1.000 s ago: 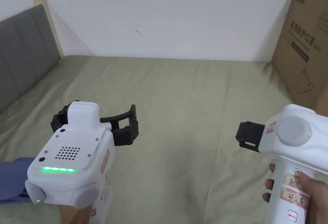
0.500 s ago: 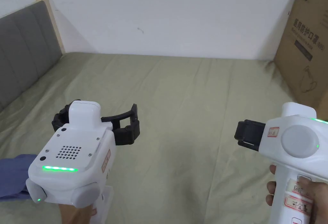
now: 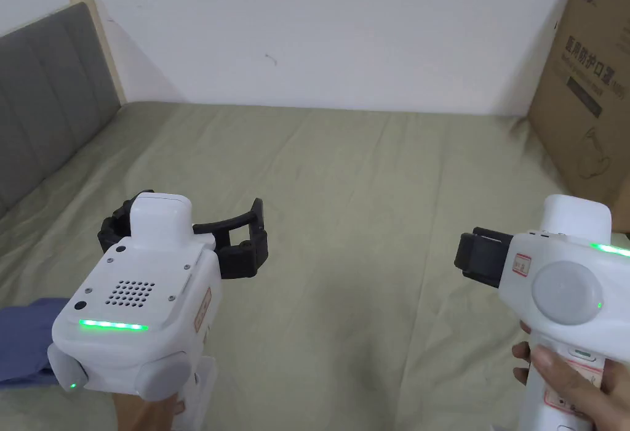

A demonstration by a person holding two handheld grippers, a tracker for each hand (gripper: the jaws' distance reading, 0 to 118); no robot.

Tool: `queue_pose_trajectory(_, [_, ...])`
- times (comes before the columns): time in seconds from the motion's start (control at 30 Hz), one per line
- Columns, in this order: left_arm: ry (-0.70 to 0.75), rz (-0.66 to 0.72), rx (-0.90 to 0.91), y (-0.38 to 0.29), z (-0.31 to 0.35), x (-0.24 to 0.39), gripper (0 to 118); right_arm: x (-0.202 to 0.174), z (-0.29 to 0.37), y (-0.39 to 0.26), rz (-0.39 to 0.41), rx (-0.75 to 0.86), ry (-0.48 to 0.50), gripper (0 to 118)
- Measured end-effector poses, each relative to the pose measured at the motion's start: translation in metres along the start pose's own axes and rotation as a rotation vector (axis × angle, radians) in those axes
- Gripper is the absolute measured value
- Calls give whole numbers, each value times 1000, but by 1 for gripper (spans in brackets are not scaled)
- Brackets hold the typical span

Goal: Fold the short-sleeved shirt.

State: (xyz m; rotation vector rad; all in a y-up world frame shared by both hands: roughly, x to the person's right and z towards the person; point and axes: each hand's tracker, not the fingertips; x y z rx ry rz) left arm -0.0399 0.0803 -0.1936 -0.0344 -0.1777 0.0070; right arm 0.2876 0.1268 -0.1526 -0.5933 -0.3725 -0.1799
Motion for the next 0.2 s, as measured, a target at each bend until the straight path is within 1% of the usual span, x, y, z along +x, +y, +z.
queue_pose_trajectory(0.07, [-1, 0, 0, 0, 0, 0, 118, 1, 2, -4, 3, 91, 7, 115])
queue_pose_trajectory(0.2, [-1, 0, 1, 1, 1, 0, 118, 2, 8, -18, 21, 339, 41, 118])
